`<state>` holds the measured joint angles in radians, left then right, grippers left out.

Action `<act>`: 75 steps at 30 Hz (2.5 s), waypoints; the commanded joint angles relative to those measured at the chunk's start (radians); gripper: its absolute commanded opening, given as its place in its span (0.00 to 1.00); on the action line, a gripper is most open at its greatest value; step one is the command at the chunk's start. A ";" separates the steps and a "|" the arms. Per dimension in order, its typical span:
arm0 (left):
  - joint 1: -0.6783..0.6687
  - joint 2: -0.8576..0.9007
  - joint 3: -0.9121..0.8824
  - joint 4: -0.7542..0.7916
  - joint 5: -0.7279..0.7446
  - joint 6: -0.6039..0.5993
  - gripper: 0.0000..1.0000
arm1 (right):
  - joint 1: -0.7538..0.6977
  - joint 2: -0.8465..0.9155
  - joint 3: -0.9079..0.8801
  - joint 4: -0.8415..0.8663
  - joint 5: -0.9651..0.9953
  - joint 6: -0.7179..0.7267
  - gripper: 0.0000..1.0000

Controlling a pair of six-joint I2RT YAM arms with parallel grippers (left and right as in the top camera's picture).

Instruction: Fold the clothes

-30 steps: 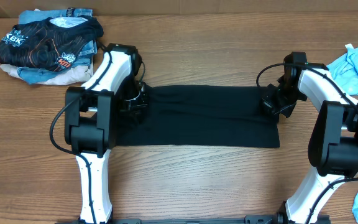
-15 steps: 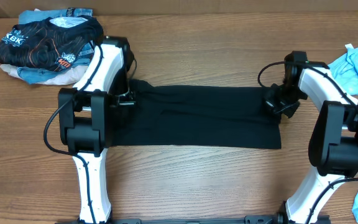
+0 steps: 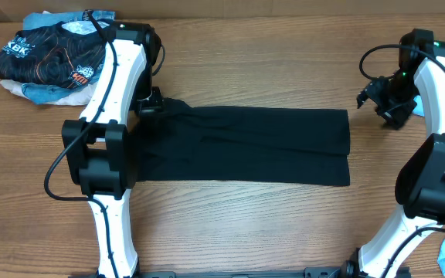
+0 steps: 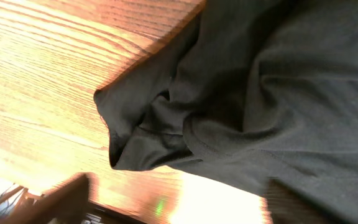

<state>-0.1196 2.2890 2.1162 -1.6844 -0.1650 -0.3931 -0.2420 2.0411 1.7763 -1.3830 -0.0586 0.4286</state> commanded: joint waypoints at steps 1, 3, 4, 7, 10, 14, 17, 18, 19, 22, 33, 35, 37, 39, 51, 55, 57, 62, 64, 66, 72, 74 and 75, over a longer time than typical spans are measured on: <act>0.001 -0.031 0.013 0.008 0.006 0.027 1.00 | -0.008 -0.002 -0.018 0.001 0.012 -0.086 0.94; 0.001 -0.031 0.013 0.021 0.008 0.026 1.00 | -0.008 -0.002 -0.048 0.011 0.011 -0.121 0.97; 0.001 -0.031 0.013 0.025 0.008 0.026 1.00 | -0.008 -0.002 -0.064 0.014 0.005 -0.143 0.98; 0.001 -0.031 0.013 0.034 0.008 0.026 1.00 | -0.008 -0.002 -0.116 0.032 -0.044 -0.204 1.00; 0.001 -0.031 0.013 0.042 0.008 0.026 1.00 | -0.008 -0.002 -0.163 0.051 -0.156 -0.294 1.00; 0.002 -0.031 0.013 0.045 0.008 0.026 1.00 | -0.008 -0.002 -0.221 0.071 -0.224 -0.352 1.00; 0.002 -0.031 0.013 0.045 0.008 0.026 1.00 | -0.008 -0.002 -0.257 0.098 -0.225 -0.352 1.00; 0.002 -0.031 0.013 0.045 0.008 0.026 1.00 | -0.008 -0.002 -0.269 0.106 -0.225 -0.356 1.00; 0.002 -0.031 0.013 0.046 0.008 0.026 1.00 | -0.008 -0.002 -0.282 0.116 -0.225 -0.356 1.00; 0.002 -0.031 0.013 0.048 0.008 0.026 1.00 | -0.008 -0.002 -0.325 0.150 -0.225 -0.355 1.00; 0.002 -0.031 0.013 0.051 0.008 0.027 1.00 | -0.008 -0.002 -0.526 0.379 -0.282 -0.381 1.00; 0.002 -0.031 0.013 0.051 0.008 0.027 1.00 | -0.008 -0.002 -0.554 0.401 -0.345 -0.422 1.00; 0.002 -0.031 0.013 0.052 0.008 0.027 1.00 | -0.008 -0.002 -0.577 0.417 -0.381 -0.436 0.98; 0.002 -0.031 0.013 0.056 0.008 0.026 1.00 | -0.008 -0.002 -0.590 0.421 -0.400 -0.436 0.95; 0.001 -0.031 0.013 0.065 0.008 0.026 1.00 | 0.002 -0.002 -0.599 0.383 -0.444 -0.436 0.55; 0.001 -0.031 0.013 0.066 0.008 0.026 1.00 | 0.002 -0.002 -0.599 0.391 -0.433 -0.436 0.34; 0.001 -0.031 0.013 0.065 0.008 0.026 1.00 | 0.001 -0.002 -0.599 0.403 -0.422 -0.431 0.24; 0.001 -0.031 0.013 0.065 0.008 0.026 1.00 | -0.019 -0.002 -0.583 0.421 -0.313 -0.347 0.04; 0.001 -0.031 0.013 0.066 0.008 0.026 1.00 | -0.032 -0.003 -0.563 0.418 -0.267 -0.312 0.04; 0.001 -0.031 0.013 0.066 0.008 0.026 1.00 | -0.050 -0.003 -0.532 0.404 -0.221 -0.270 0.04; 0.002 -0.031 0.013 0.067 0.008 0.026 1.00 | -0.095 -0.003 -0.393 0.298 -0.096 -0.210 0.04; 0.002 -0.031 0.013 0.071 0.008 0.026 1.00 | -0.096 -0.003 -0.336 0.246 -0.056 -0.188 0.04; 0.002 -0.031 0.013 0.074 0.008 0.026 1.00 | -0.096 -0.003 -0.307 0.217 -0.036 -0.172 0.04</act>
<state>-0.1196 2.2860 2.1162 -1.6161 -0.1577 -0.3851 -0.3344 2.0342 1.3849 -1.1336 -0.2276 0.1959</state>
